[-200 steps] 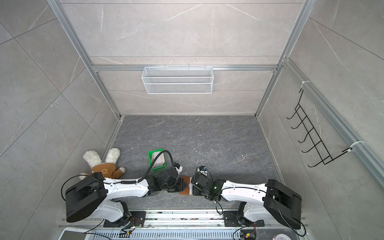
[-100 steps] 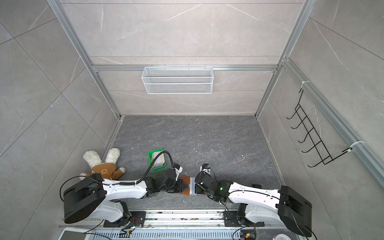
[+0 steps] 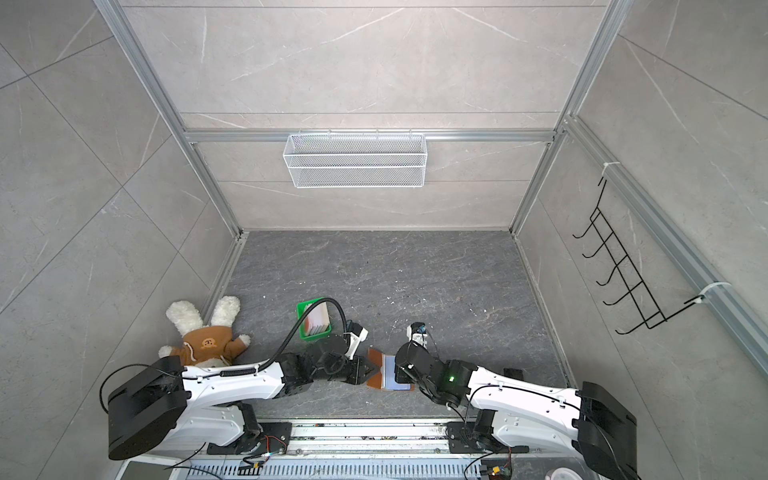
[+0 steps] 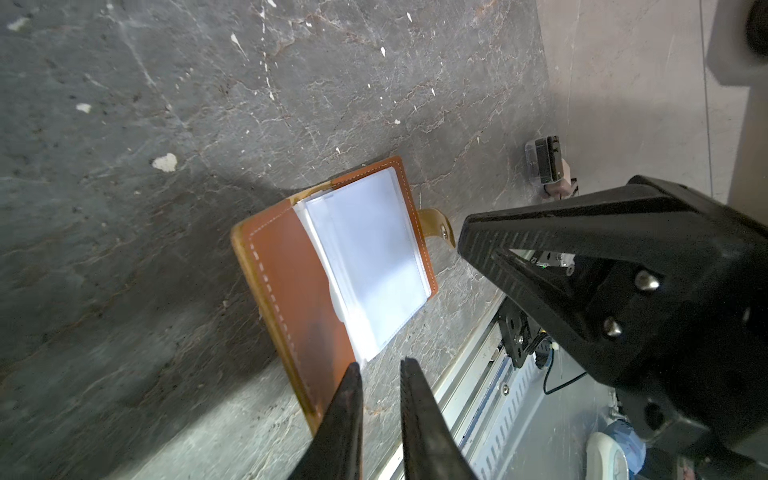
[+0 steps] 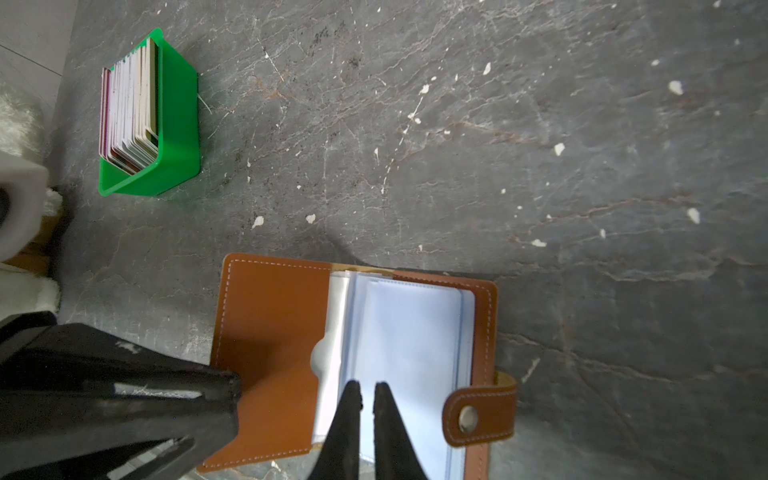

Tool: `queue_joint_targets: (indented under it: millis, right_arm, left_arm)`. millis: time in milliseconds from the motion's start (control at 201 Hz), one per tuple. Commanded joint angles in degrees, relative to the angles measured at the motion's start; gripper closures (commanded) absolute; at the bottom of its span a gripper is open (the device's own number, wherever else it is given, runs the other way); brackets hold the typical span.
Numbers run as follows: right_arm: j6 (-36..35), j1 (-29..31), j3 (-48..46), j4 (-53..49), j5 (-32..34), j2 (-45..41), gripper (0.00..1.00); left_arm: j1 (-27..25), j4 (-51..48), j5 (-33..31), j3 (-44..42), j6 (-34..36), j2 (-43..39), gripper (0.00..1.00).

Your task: Put the credit cards into the card holder

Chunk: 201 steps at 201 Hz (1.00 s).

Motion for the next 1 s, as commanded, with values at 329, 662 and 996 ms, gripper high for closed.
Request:
queue_joint_targets:
  millis: [329,662,996]
  right_arm:
    - [4.26,-0.22,-4.32,4.38,0.32,5.41,0.86]
    - [5.25,-0.85,-4.23,4.86,0.12,8.90,0.87]
    - [-1.88,-0.91,-0.06,4.41,0.87,4.60,0.89]
  left_arm:
    - [4.58,-1.31,4.24,4.92,2.58,8.08,0.79]
    - [4.40,0.86,4.00,1.98,-1.34,10.07,0.77]
    - [4.13,-2.55,4.31,5.26,-0.14,6.93,0.77]
